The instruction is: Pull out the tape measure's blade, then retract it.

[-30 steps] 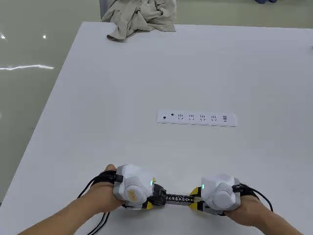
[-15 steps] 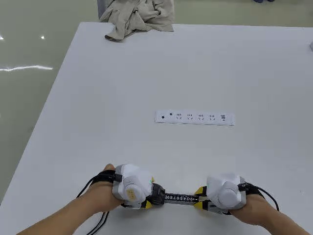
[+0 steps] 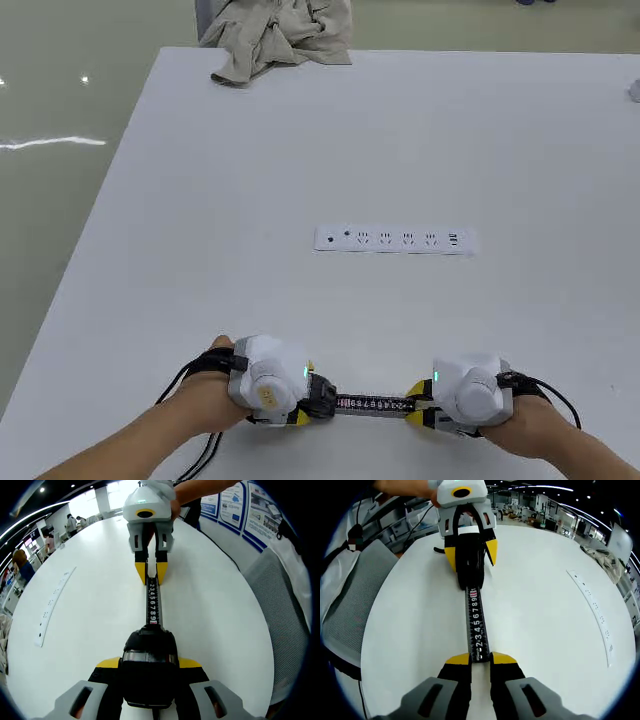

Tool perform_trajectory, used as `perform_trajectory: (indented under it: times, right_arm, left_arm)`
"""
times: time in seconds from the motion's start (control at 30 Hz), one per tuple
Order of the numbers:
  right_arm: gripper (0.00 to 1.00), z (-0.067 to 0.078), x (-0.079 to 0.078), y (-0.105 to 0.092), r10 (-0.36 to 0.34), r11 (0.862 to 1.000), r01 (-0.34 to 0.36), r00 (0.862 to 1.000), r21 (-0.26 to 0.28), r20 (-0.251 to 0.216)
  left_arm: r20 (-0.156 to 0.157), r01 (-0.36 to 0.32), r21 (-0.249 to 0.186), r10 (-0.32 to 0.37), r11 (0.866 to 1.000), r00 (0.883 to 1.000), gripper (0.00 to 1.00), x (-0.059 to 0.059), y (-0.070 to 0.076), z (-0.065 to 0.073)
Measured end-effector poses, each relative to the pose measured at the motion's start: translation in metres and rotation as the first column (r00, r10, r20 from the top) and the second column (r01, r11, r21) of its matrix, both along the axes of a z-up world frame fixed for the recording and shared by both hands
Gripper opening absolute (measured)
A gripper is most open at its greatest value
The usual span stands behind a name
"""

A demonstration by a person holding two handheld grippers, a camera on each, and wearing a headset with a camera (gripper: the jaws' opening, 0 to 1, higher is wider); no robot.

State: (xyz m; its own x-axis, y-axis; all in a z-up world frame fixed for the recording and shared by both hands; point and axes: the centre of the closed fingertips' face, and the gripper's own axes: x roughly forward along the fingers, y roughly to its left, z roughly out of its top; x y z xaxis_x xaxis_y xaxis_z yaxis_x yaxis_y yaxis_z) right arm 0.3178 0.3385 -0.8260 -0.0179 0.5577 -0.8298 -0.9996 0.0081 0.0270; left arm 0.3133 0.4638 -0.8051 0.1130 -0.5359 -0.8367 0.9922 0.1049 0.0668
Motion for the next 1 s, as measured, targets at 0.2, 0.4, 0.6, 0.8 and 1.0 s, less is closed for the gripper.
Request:
perform_trajectory:
  times: [0.2, 0.4, 0.6, 0.8, 1.0]
  right_arm:
    - [0.13, -0.001, 0.001, -0.009, -0.009, 1.0, 0.009, 1.0, -0.001, -0.004]
    - [0.12, 0.0, 0.002, -0.015, -0.015, 1.0, 0.015, 1.0, -0.004, -0.004]
    - [0.12, -0.001, 0.004, -0.021, -0.015, 1.0, 0.015, 1.0, -0.008, -0.001]
    - [0.12, 0.0, 0.004, -0.028, -0.017, 1.0, 0.017, 1.0, -0.017, -0.003]
    - [0.12, 0.001, 0.004, -0.035, -0.025, 0.999, 0.025, 1.0, -0.02, -0.003]
  left_arm:
    - [0.001, -0.002, 0.003, 0.002, 1.0, 1.0, 0.37, 0.0, 0.0, -0.001]
    - [0.0, -0.003, 0.003, 0.003, 1.0, 1.0, 0.37, 0.0, 0.0, -0.001]
    - [0.0, -0.002, 0.005, 0.002, 1.0, 1.0, 0.37, 0.001, 0.0, -0.001]
    - [-0.001, -0.001, 0.007, 0.001, 1.0, 1.0, 0.37, 0.001, 0.0, -0.001]
    - [-0.001, -0.001, 0.007, 0.001, 1.0, 1.0, 0.37, 0.0, 0.0, -0.001]
